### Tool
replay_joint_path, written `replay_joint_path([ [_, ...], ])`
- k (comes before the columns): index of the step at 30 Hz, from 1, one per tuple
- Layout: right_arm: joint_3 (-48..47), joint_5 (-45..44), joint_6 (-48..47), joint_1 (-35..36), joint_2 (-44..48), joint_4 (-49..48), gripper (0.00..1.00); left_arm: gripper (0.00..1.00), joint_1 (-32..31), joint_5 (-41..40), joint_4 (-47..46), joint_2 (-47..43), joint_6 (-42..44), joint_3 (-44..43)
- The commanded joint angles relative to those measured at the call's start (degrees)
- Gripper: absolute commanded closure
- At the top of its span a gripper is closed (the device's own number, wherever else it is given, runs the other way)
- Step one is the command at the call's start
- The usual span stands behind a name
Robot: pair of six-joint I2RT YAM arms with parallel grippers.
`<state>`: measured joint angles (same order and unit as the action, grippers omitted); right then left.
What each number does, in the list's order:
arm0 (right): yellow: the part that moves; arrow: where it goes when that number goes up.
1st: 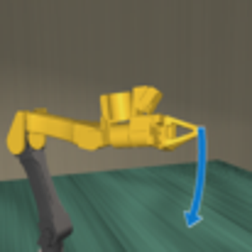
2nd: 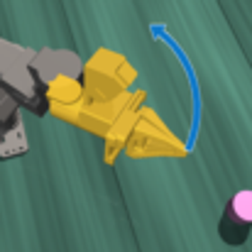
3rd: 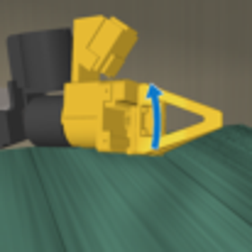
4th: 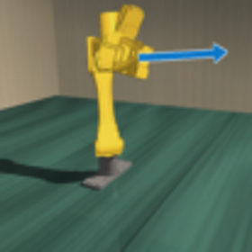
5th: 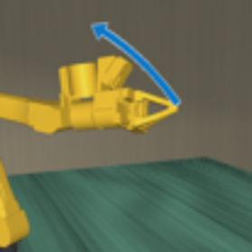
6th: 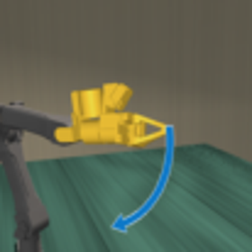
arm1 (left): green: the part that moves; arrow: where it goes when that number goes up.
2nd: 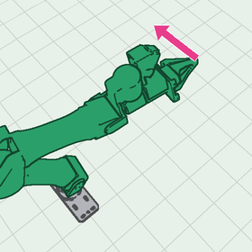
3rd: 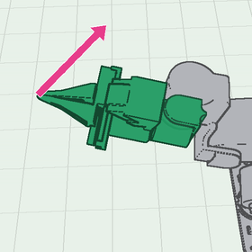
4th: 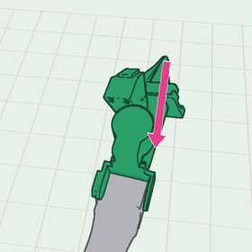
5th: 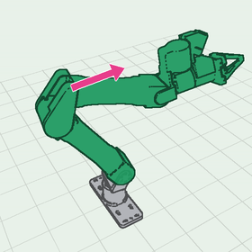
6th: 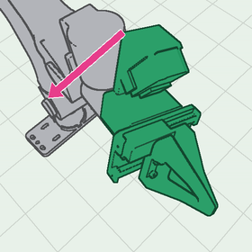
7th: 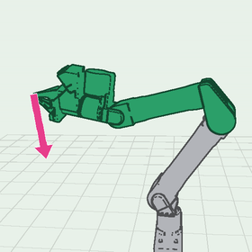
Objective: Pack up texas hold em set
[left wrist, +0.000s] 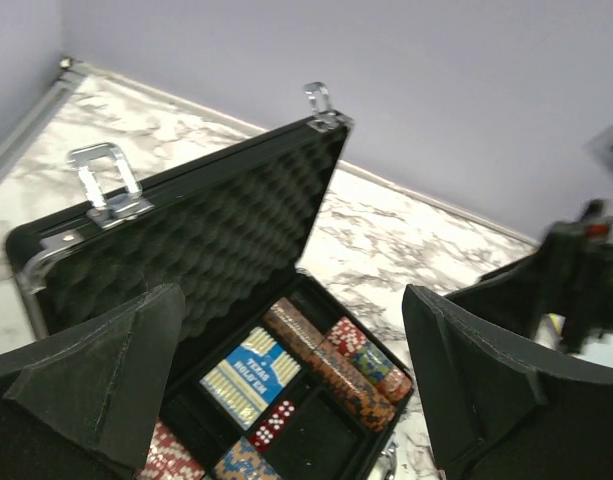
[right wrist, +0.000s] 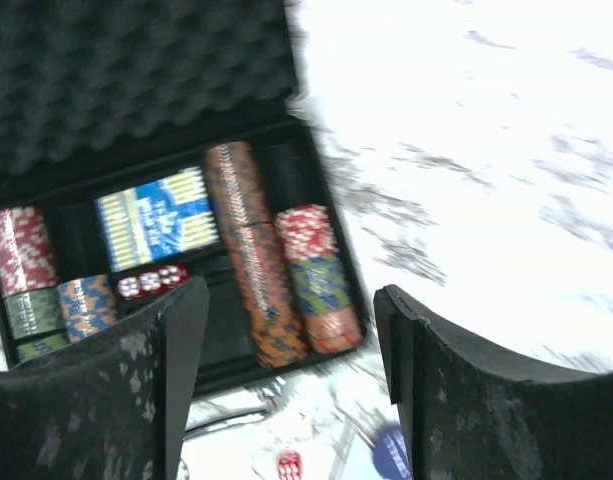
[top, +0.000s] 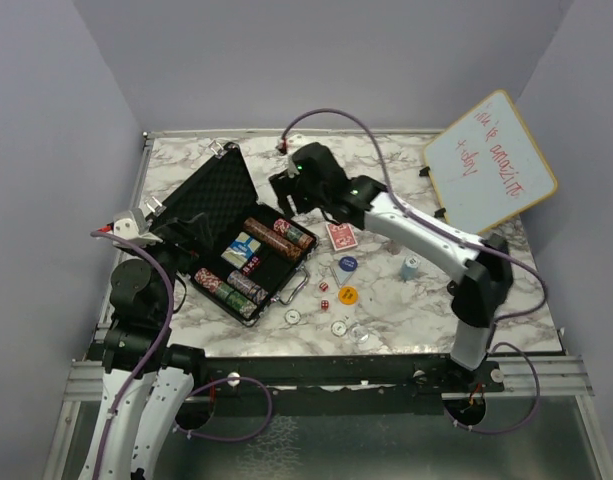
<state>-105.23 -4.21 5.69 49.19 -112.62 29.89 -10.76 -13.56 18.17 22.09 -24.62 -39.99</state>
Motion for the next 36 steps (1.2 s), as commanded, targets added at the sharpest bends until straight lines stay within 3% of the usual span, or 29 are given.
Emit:
replay_joint_path([
  [1, 15.88, -29.15, 5.23, -0.55, 14.51, -7.02, 0.26, 0.01, 1.16, 13.01, -7.39, 0.42, 1.17, 2.46],
  [4, 25.17, -38.23, 6.84, -1.26, 22.75, -6.11, 0.22, 0.01, 1.54, 20.48, -9.16, 0.5, 2.32, 2.94],
  [8, 34.18, -44.44, 14.63, -3.8, 30.59, -0.86, 0.03, 0.01, 1.49, 25.58, -10.58, 1.08, 3.5, 3.25],
  [18, 50.89, -35.11, 34.37, -14.48, 37.02, 4.1, 0.01, 0.01, 0.75, 31.59, -13.02, 3.71, 2.89, 3.84],
  [23, 56.61, -27.97, 35.53, -18.85, 36.87, -0.65, 0.1, 0.01, 0.75, 33.25, -14.03, 5.04, 2.56, 4.04],
  [33, 63.04, -24.34, 36.95, -20.39, 36.01, -6.32, 0.44, 0.01, 0.75, 35.26, -14.07, 6.14, 2.4, 4.31],
  [36, 62.78, -22.87, 36.9, -20.75, 35.58, -5.5, 0.46, 0.01, 0.75, 38.35, -15.68, 5.47, 1.86, 5.09],
])
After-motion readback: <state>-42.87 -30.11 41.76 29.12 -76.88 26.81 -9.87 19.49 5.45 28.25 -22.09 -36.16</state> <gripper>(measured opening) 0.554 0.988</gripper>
